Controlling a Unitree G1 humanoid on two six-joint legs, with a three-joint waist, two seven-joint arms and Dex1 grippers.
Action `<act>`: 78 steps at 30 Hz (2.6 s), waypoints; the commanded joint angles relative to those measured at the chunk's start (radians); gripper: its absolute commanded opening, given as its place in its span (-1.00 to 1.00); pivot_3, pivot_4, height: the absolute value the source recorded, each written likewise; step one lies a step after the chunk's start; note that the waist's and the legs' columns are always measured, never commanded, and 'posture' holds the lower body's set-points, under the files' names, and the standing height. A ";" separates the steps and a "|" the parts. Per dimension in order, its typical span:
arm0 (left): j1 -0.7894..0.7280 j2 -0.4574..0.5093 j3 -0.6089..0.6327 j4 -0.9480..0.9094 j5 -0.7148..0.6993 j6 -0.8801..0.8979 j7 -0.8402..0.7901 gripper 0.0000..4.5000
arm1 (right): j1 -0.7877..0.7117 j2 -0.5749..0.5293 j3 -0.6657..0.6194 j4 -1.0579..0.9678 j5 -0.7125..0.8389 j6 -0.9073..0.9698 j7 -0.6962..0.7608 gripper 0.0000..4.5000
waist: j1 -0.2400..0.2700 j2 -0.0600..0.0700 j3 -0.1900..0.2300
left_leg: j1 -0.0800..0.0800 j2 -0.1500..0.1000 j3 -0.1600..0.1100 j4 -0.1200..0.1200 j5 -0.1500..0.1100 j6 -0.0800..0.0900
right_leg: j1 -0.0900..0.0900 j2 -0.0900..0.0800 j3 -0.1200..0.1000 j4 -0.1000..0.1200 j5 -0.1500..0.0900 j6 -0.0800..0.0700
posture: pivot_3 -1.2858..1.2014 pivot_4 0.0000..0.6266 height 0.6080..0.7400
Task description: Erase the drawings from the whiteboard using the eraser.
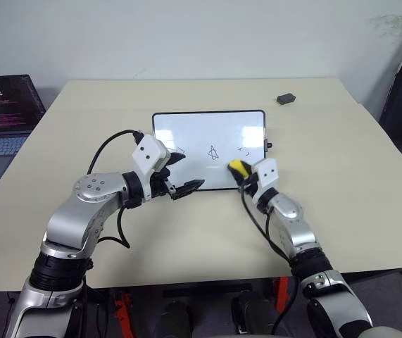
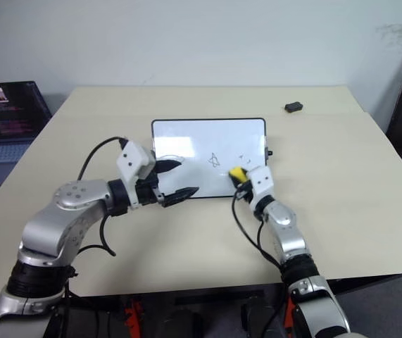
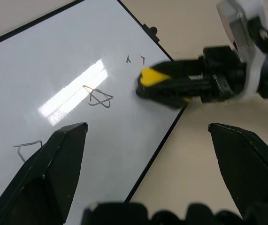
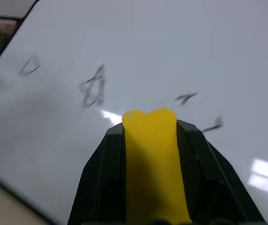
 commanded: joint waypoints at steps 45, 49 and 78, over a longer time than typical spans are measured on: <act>0.026 0.010 0.021 -0.027 0.013 0.010 0.004 1.00 | -0.086 -0.105 -0.098 -0.451 0.080 0.596 -0.023 -0.50 | 0.010 -0.001 -0.001 | -0.015 -0.002 -0.003 -0.001 0.001 0.001 | -0.012 -0.004 -0.003 -0.002 -0.001 0.000 | 0.03 -0.52 1.00; 0.019 0.004 0.012 -0.016 0.018 0.001 0.002 1.00 | -0.159 -0.104 -0.113 -0.377 0.048 0.533 -0.076 -0.50 | 0.013 0.000 0.000 | -0.029 -0.002 -0.004 -0.001 0.001 0.001 | -0.026 -0.004 -0.005 0.000 0.003 -0.005 | 0.03 -0.52 1.00; 0.013 -0.017 0.002 -0.028 0.017 0.000 0.001 1.00 | 0.012 -0.201 -0.039 -0.555 0.039 0.699 0.015 -0.50 | 0.011 -0.002 -0.001 | -0.021 -0.002 -0.001 -0.001 0.002 0.003 | -0.019 -0.004 -0.002 -0.002 0.001 0.002 | 0.03 -0.52 1.00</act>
